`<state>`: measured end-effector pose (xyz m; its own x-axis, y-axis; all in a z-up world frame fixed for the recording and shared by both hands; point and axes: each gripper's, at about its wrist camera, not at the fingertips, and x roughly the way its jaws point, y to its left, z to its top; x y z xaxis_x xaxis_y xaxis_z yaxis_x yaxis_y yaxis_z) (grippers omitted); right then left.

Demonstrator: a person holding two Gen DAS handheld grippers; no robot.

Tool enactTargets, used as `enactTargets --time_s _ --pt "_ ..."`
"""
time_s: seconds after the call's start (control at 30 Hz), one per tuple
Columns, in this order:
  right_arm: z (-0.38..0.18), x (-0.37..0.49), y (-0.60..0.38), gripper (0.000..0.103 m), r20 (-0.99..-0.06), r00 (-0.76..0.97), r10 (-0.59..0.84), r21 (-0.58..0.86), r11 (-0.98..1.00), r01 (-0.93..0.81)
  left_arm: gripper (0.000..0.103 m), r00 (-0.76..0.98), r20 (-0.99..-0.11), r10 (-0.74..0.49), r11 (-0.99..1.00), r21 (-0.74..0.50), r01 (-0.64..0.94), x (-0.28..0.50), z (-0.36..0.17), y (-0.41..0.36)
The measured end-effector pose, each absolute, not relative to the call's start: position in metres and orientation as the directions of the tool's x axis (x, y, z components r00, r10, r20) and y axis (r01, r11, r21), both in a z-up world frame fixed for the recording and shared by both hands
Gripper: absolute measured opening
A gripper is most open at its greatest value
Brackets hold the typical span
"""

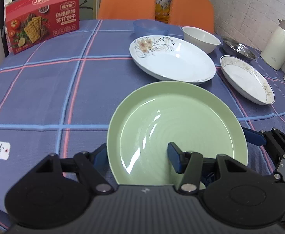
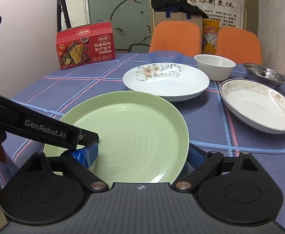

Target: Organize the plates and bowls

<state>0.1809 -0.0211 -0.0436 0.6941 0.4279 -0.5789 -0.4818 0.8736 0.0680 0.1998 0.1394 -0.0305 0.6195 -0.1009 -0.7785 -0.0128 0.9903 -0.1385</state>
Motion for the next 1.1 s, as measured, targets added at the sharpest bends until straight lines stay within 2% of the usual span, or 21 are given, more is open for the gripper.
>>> enactTargets --time_s 0.27,0.33,0.37,0.43,0.47,0.6,0.7,0.93,1.1 --pt "-0.049 0.191 -0.012 0.085 -0.601 0.693 0.397 0.043 0.882 -0.469 0.062 0.647 -0.757 -0.094 0.993 -0.115 0.011 0.212 -0.035 0.140" --pt "-0.050 0.190 -0.012 0.085 -0.599 0.686 0.414 0.043 0.871 -0.489 0.073 0.654 -0.749 -0.105 0.993 -0.120 0.022 0.211 -0.037 0.142" --pt "-0.050 0.191 -0.012 0.085 -0.602 0.676 0.425 0.045 0.863 -0.503 0.074 0.656 -0.747 -0.108 0.992 -0.119 0.027 0.211 -0.037 0.143" --pt "-0.044 0.197 -0.017 0.082 -0.625 0.636 0.452 0.067 0.843 -0.533 0.094 0.660 -0.739 -0.136 0.989 -0.144 0.042 0.211 -0.035 0.149" --pt "-0.039 0.199 -0.024 0.082 -0.619 0.635 0.463 0.088 0.844 -0.530 0.095 0.669 -0.728 -0.149 0.985 -0.168 0.036 0.210 -0.033 0.155" --pt "-0.010 0.219 -0.053 0.083 -0.529 0.743 0.411 0.071 0.894 -0.443 0.100 0.728 -0.668 -0.153 0.976 -0.219 0.003 0.217 -0.014 0.179" --pt "0.000 0.256 -0.053 0.083 -0.511 0.769 0.384 0.030 0.902 -0.431 0.100 0.739 -0.660 -0.138 0.973 -0.228 -0.021 0.239 -0.008 0.190" --pt "-0.020 0.349 -0.030 0.083 -0.598 0.721 0.351 -0.005 0.898 -0.440 0.100 0.703 -0.696 -0.146 0.957 -0.279 -0.077 0.311 -0.015 0.207" --pt "-0.038 0.375 -0.013 0.085 -0.674 0.639 0.371 0.020 0.873 -0.487 0.100 0.695 -0.705 -0.138 0.958 -0.273 -0.086 0.333 -0.023 0.214"
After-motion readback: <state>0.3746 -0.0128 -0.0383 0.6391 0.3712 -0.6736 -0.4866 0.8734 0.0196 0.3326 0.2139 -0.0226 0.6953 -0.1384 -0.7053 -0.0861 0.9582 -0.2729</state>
